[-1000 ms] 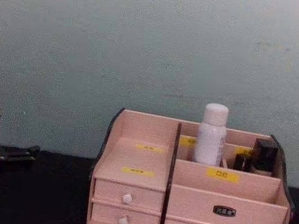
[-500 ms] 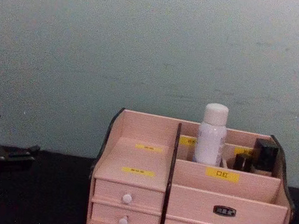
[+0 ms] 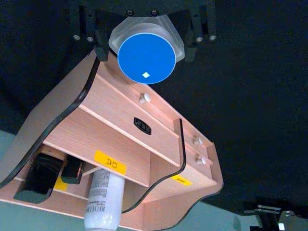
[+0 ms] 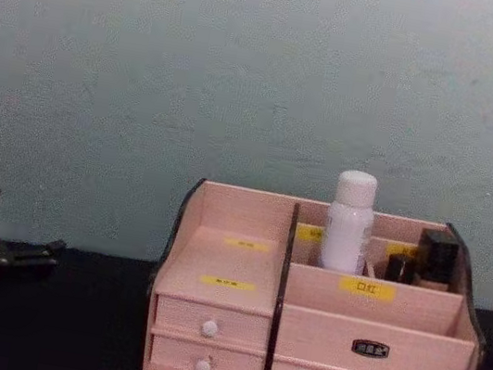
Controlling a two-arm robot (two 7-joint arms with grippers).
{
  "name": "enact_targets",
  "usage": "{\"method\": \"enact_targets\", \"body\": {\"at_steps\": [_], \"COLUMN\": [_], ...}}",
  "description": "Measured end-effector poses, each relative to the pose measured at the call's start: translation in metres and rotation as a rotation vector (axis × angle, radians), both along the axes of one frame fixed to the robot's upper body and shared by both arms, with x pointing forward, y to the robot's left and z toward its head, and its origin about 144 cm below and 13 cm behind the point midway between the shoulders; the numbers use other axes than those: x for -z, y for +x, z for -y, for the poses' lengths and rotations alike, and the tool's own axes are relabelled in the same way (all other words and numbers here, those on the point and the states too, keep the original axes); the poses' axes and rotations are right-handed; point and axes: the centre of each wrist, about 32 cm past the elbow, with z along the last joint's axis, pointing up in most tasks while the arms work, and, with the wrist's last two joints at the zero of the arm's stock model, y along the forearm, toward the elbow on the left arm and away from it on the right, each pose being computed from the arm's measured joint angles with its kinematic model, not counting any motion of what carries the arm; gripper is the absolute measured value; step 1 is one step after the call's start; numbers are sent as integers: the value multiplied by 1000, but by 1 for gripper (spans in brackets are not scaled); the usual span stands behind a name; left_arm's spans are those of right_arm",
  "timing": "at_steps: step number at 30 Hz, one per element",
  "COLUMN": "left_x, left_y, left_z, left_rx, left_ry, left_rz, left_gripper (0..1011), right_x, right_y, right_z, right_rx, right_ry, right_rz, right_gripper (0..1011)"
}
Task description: Pick up the facial cleanser and watermelon frost from the table and place them into the tiered storage box.
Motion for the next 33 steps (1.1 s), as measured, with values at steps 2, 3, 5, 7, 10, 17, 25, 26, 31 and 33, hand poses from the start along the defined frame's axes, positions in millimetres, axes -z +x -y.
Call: {"method": "enact_targets", "body": {"at_steps": [2, 3, 5, 7, 10, 17, 25, 26, 31, 33], "left_x": [0, 0, 0, 0, 0, 0, 0, 0, 0, 0], "left_y": [0, 0, 0, 0, 0, 0, 0, 0, 0, 0], "left_z": [0, 0, 0, 0, 0, 0, 0, 0, 0, 0], "left_rx": [0, 0, 0, 0, 0, 0, 0, 0, 0, 0], "left_ry": [0, 0, 0, 0, 0, 0, 0, 0, 0, 0], "left_rz": [0, 0, 0, 0, 0, 0, 0, 0, 0, 0], "left_gripper": [1001, 1001, 1001, 1001, 1001, 1001, 1001, 1001, 1001, 1001], "right_x": [0, 1, 1, 2, 2, 3, 3, 3, 3, 3], "right_y": [1, 1, 1, 2, 4, 7, 10, 10, 10, 10], "right_z": [0, 0, 0, -1, -1, -1, -2, -2, -3, -3], "right_rx": [0, -1, -2, -2, -3, -6, -11, -12, -14, -15], "right_ry": [0, 1, 2, 3, 5, 10, 12, 12, 14, 14], "right_rz": [-2, -4, -6, -9, -11, -13, -12, -12, -14, -15], "right_gripper": [1000, 1000, 1000, 1000, 1000, 1000, 1000, 1000, 1000, 1000]}}
